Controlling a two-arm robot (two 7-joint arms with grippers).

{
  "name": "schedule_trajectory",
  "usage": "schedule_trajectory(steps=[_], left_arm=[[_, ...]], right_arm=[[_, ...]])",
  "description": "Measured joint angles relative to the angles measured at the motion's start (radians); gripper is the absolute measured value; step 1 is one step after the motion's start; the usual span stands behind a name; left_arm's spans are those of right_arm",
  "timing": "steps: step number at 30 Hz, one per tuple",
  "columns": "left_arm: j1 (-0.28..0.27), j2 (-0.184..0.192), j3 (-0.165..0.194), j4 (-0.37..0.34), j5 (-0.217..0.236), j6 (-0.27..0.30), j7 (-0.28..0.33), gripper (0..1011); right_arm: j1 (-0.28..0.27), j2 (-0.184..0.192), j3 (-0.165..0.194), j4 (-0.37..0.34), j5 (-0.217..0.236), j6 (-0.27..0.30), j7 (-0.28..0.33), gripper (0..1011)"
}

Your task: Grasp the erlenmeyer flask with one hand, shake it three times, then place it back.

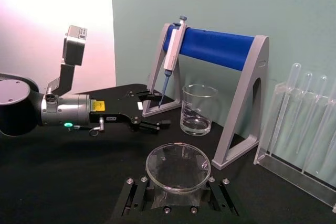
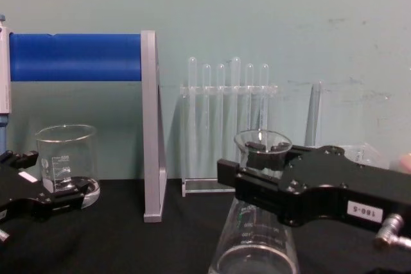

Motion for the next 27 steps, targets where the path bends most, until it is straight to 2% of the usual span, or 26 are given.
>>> schedule_trajectory(steps=[6, 10, 17, 27], left_arm=[[0.000, 0.000, 0.000, 0.000, 0.000, 0.000, 0.000, 1001], [0.000, 0.000, 0.000, 0.000, 0.000, 0.000, 0.000, 1001], [0.000, 0.000, 0.000, 0.000, 0.000, 0.000, 0.000, 1001], [0.000, 0.000, 0.000, 0.000, 0.000, 0.000, 0.000, 1001]], right_arm=[[0.007, -0.003, 0.006, 0.009, 0.002, -0.003, -0.014, 452], [0.017, -0.010, 0.023, 0.023, 0.003, -0.006, -0.034, 452], [0.041, -0.025, 0.063, 0.059, -0.001, -0.013, -0.074, 452], [0.076, -0.052, 0.132, 0.129, -0.029, -0.018, -0.137, 452]])
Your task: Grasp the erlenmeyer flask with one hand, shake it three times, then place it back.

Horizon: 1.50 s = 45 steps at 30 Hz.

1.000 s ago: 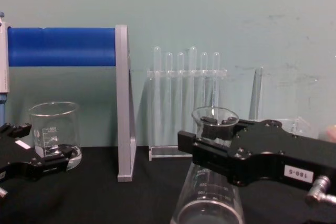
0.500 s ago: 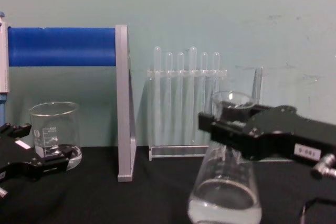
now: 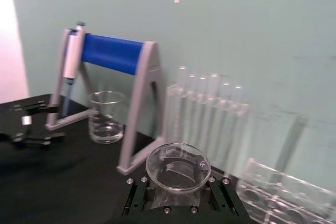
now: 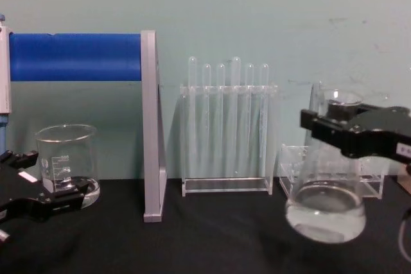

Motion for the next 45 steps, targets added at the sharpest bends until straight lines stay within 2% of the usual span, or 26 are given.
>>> schedule_trajectory(steps=[12, 24, 34, 45], left_arm=[[0.000, 0.000, 0.000, 0.000, 0.000, 0.000, 0.000, 1001], [0.000, 0.000, 0.000, 0.000, 0.000, 0.000, 0.000, 1001], [0.000, 0.000, 0.000, 0.000, 0.000, 0.000, 0.000, 1001], [0.000, 0.000, 0.000, 0.000, 0.000, 0.000, 0.000, 1001]], right_arm=[[0.015, -0.024, 0.038, 0.041, -0.029, 0.002, -0.019, 452], [0.005, -0.034, 0.048, 0.031, -0.038, 0.010, -0.007, 452], [-0.017, -0.029, 0.025, -0.013, -0.026, 0.016, 0.032, 452], [-0.052, -0.005, -0.036, -0.075, 0.000, 0.021, 0.088, 452]])
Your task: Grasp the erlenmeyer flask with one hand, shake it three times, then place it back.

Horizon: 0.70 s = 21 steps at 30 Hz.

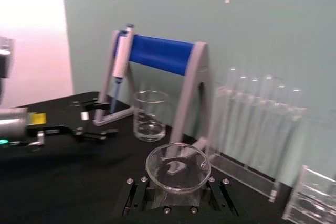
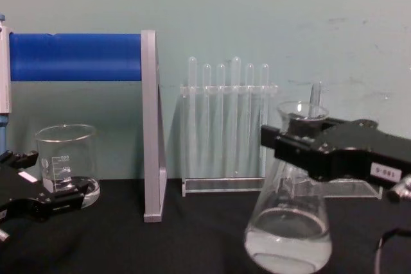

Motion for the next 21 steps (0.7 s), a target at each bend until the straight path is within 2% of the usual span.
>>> schedule_trajectory(steps=[13, 21], left_arm=[[0.000, 0.000, 0.000, 0.000, 0.000, 0.000, 0.000, 1001], [0.000, 0.000, 0.000, 0.000, 0.000, 0.000, 0.000, 1001]], right_arm=[[-0.022, 0.030, -0.063, -0.038, 0.014, 0.001, 0.033, 452], [-0.024, 0.039, -0.080, -0.043, 0.019, 0.001, 0.035, 452]])
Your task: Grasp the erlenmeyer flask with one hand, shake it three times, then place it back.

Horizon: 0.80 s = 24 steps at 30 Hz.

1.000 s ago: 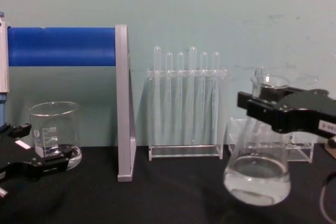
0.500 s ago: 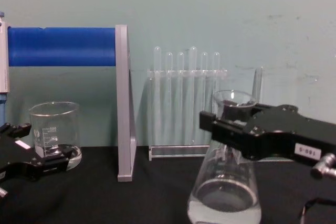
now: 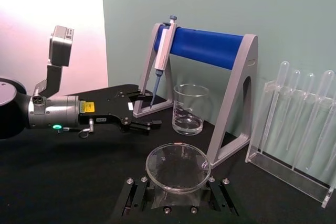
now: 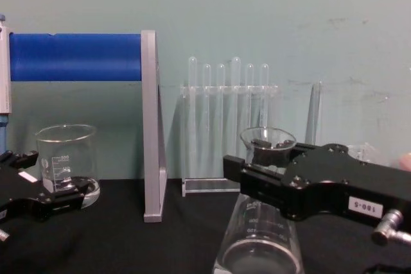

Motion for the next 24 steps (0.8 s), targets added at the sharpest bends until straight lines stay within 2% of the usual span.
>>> schedule_trajectory(steps=[12, 24], left_arm=[[0.000, 0.000, 0.000, 0.000, 0.000, 0.000, 0.000, 1001], [0.000, 0.000, 0.000, 0.000, 0.000, 0.000, 0.000, 1001]], right_arm=[[0.014, -0.002, 0.011, 0.014, 0.004, -0.002, -0.026, 452], [0.058, -0.022, 0.085, 0.083, -0.014, -0.014, -0.096, 452]])
